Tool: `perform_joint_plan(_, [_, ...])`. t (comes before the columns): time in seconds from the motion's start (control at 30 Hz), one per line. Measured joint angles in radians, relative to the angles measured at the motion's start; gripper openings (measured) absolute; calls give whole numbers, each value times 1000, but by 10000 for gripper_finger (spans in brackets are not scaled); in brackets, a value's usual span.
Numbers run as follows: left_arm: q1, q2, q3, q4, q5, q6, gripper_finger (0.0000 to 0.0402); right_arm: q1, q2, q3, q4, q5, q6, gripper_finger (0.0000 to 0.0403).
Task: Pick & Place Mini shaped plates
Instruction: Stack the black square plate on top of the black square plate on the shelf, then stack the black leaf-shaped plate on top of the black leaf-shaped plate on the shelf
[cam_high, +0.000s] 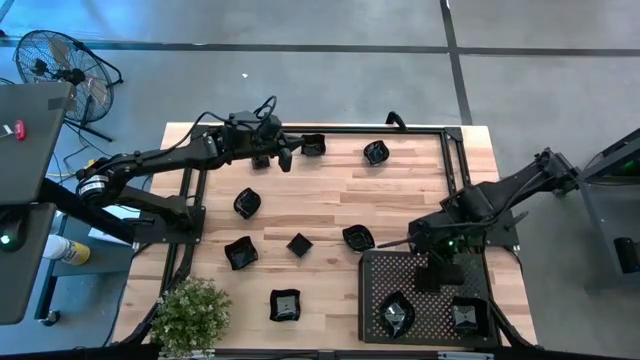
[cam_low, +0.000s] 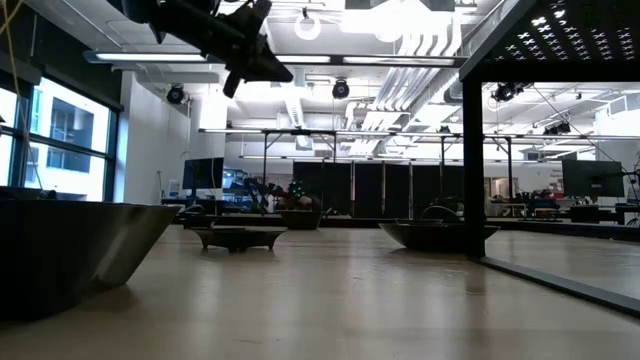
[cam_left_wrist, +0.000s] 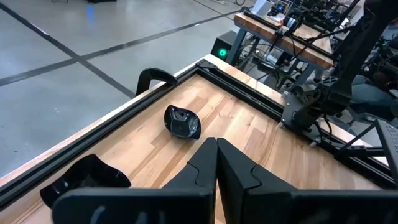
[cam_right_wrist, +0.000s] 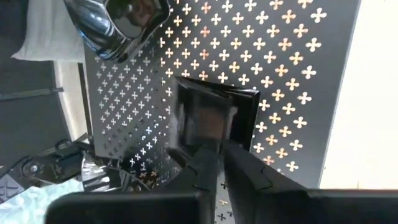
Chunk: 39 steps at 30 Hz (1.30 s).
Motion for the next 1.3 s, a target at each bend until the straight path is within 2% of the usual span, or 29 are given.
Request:
perform_joint_plan(0.17, [0,0,0,-23,0,12,0,0,0,0,0,0,7,54])
perform_joint_plan(0.3, [0,0,0,-115,0,14,0,0,0,9,-8,0,29,77])
perform_joint_plan(0.47, [-22,0,-3,-199,-9,6,0,-17,-4,79,-35,67,55,74])
perform_joint_plan(0.57, [-64,-6,-76,-71,1,26,0,-57,-20,108,2,146,57,46])
perform_joint_plan(0.67, [-106,-17,-198,156,10,-29,0,-135,-38,82,110,188,34,9])
perform_joint_plan(0.77, [-139,-21,-313,359,-6,-95,0,-248,-34,17,244,155,-2,11])
perform_joint_plan(0.83, [-157,-21,-362,425,-23,-111,0,-334,-22,-39,348,95,-19,14])
perform_joint_plan(0.9, [-169,-31,-382,430,-35,-113,0,-410,0,-96,440,55,-25,9])
perform_joint_plan(1.07, [-200,-53,-386,407,-65,-111,0,-537,110,-184,549,37,-95,6])
perform_joint_plan(1.17, [-206,-65,-386,404,-86,-108,0,-567,206,-194,597,30,-138,33])
perform_joint_plan(1.3, [-204,-70,-386,398,-95,-109,0,-596,328,-179,594,29,-213,94])
